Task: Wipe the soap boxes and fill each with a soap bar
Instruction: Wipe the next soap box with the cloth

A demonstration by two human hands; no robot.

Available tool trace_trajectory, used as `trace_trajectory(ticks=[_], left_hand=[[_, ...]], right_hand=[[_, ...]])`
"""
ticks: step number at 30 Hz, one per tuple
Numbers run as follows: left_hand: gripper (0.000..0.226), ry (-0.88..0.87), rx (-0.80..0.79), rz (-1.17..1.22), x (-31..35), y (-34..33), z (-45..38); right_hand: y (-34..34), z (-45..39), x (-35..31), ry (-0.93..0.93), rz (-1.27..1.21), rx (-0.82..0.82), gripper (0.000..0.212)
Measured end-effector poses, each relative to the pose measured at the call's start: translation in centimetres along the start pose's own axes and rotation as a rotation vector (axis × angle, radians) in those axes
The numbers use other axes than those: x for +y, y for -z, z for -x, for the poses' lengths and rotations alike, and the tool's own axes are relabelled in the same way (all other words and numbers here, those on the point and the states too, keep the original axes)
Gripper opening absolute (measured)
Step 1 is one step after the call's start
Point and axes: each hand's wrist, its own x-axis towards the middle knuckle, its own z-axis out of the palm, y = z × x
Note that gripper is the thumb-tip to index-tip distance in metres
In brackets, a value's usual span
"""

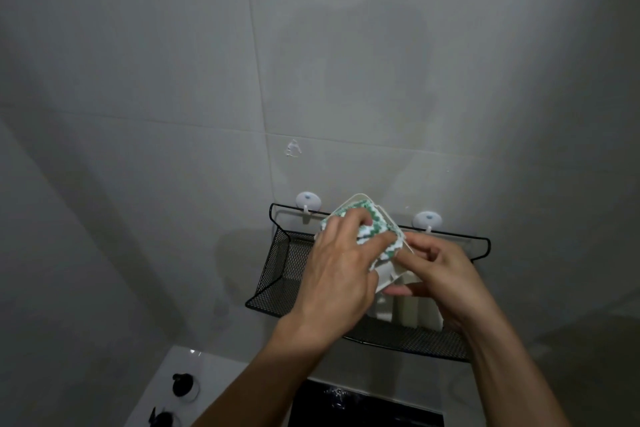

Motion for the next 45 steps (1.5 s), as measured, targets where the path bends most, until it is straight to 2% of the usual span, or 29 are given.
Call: trace_trajectory(ticks=[4,10,15,20,30,36,42,45], left_hand=[[0.048,0.015,0.057,-0.030,-0.9,0.3,-0.4],[0.047,0.188,0.095,-0.106,-2.1,0.7,-1.8],[0.049,0.074,0.018,-0.034,-0.2,0.3,-1.0],[0.058,0.104,-0.006,0.063,0.6,-0.1,-0.7],[0.078,0.147,-0.070,-0.121,0.6,0.1,-3.0],[0.059,0.290,-0.032,-0.050,0.5,0.2,-3.4],[0.050,0.389,-0.020,0.076,0.2,-0.3,-2.7],[0.059,0.398,-0.007,0.178,-0.2,-0.2,-2.4]], right_hand=[[-0.3,0.2,-0.2,-0.005,-0.037,-0.005,0.021],[-1.0,0.6,-0.3,-0.005,-0.054,0.001,0.020],[-1.2,0.3,-0.2,-0.004,-0.073,0.046,0.020],[-1.0,0.1,-0.1,0.019,-0.100,0.108,0.029],[-1.8,0.2,0.3,0.095,-0.106,0.150,0.032],[-2.0,0.6,0.9,0.169,-0.068,0.209,0.037],[-2.3,0.5,0.8,0.199,-0.008,0.266,0.041],[-2.2,0.5,0.9,0.189,-0.028,0.230,0.040]])
